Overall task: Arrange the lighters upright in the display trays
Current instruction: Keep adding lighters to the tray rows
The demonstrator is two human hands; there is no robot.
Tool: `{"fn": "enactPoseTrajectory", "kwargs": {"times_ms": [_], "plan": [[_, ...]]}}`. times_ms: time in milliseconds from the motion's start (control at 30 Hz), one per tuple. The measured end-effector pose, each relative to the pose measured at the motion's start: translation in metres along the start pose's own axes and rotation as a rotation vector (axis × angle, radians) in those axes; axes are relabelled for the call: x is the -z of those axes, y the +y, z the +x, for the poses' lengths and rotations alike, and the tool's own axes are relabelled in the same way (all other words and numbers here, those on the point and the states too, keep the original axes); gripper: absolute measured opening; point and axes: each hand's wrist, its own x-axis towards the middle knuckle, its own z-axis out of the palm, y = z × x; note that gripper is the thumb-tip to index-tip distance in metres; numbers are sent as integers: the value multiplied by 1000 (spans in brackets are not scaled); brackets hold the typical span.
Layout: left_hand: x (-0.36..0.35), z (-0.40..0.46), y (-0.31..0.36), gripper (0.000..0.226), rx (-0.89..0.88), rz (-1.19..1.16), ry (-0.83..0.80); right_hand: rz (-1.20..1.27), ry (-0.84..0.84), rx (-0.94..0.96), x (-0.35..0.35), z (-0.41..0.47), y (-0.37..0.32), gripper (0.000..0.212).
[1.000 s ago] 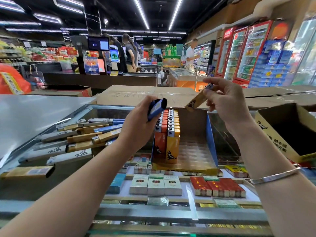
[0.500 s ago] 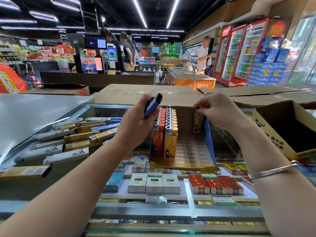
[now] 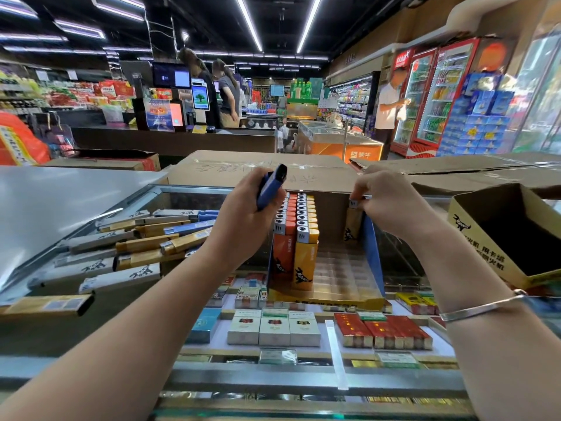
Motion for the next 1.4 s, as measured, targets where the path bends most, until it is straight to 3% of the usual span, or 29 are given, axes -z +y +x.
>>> {"fn": "enactPoseTrajectory", "kwargs": {"times_ms": [233,367,533,667,800,900,1000,1100,1267,1400], "plan": [[12,10,7,17,71,-225,191,66,108,-50,-5,1,3,18],[20,13,11,8,196,-545,226,439,243,-3,-2,-1,-17,10],[19,13,13,24,293,-783,155,835,74,128,-3,-10,-53,17],[15,10,12,16,262,-783,36,979,-1,147,-7,-14,-64,22],[9,10,12,22,274,-684,38,1115,33,64,-5,-14,-62,21],[7,8,7,17,228,-479,68,1264,152,-32,0,-10,-53,21],[6,7,3,19,215,-382,32,1217,293,-64,5,-5,-39,21],[6,8,-2,18,198,-306,-27,943,389,-66,2,-1,-26,24],[3,4,-5,14,193,-267,-131,419,294,13,-16,-1,-21,26],[3,5,-6,14,199,-284,-140,322,193,61,-24,-5,-24,24]]}}
